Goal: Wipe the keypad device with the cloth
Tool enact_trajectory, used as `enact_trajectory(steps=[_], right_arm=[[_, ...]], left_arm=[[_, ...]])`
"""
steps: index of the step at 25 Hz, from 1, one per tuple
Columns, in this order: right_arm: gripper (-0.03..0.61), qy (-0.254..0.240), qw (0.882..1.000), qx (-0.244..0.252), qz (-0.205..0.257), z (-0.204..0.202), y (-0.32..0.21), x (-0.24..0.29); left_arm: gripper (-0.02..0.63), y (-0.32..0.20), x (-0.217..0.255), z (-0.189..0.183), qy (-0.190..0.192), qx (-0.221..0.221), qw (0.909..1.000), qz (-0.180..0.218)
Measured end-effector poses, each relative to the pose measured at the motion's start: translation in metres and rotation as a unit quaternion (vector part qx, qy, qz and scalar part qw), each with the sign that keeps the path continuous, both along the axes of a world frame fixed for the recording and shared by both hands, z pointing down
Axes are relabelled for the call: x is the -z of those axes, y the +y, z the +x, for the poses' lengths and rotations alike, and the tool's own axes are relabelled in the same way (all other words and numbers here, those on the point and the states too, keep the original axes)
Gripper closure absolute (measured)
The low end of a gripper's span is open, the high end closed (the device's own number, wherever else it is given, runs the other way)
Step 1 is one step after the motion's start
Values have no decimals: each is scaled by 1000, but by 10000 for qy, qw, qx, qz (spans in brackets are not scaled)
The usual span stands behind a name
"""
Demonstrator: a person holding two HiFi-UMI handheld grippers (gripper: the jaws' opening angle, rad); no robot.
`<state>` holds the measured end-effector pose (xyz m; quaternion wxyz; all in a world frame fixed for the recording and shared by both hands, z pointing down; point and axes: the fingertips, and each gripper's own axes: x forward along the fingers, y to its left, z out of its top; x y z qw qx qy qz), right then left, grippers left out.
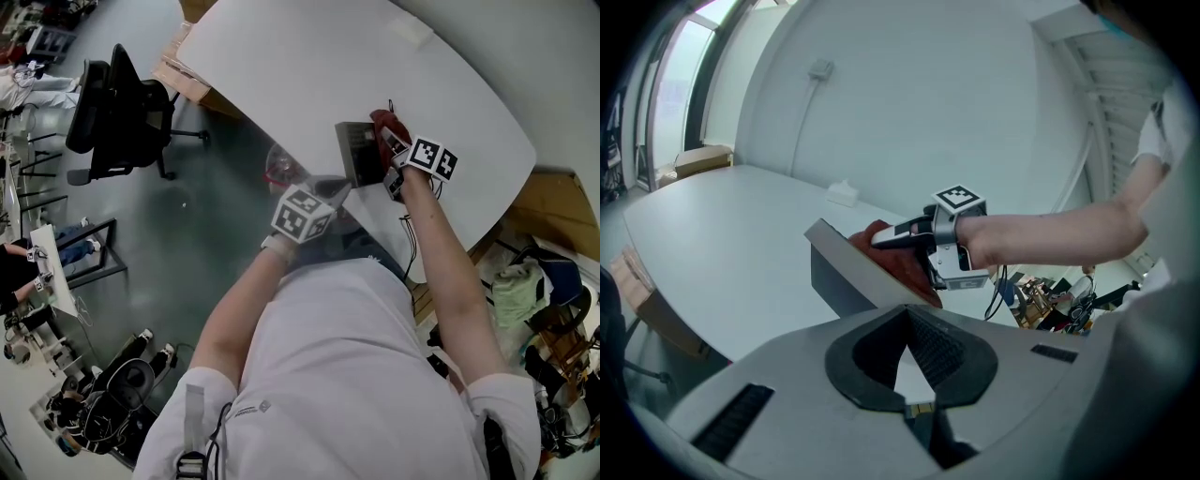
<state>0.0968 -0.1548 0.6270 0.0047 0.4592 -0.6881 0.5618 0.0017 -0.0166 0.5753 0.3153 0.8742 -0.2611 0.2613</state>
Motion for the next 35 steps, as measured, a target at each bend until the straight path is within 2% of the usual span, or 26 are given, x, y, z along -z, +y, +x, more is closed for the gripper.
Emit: enact_trajectory(steps=[9, 12, 16, 23, 35], right_arm=[[523, -424, 9934, 758, 750, -64, -19, 77], [523, -555, 9903, 964, 836, -86, -20, 90], [523, -344, 9886, 1256, 760, -100, -15, 80], [523, -92, 9899, 1173, 790, -94, -14, 66], [523, 201, 9958, 747, 483, -57, -21, 32]], left_arm=[[603, 0, 0, 5, -34, -55, 10000, 51], [603, 1, 0, 5, -53, -78, 9999, 52], [603, 1, 0, 5, -30, -77, 10000, 44], [603, 2, 0, 5, -1, -101, 9999, 22], [603, 3, 0, 6, 37, -114, 9999, 13]])
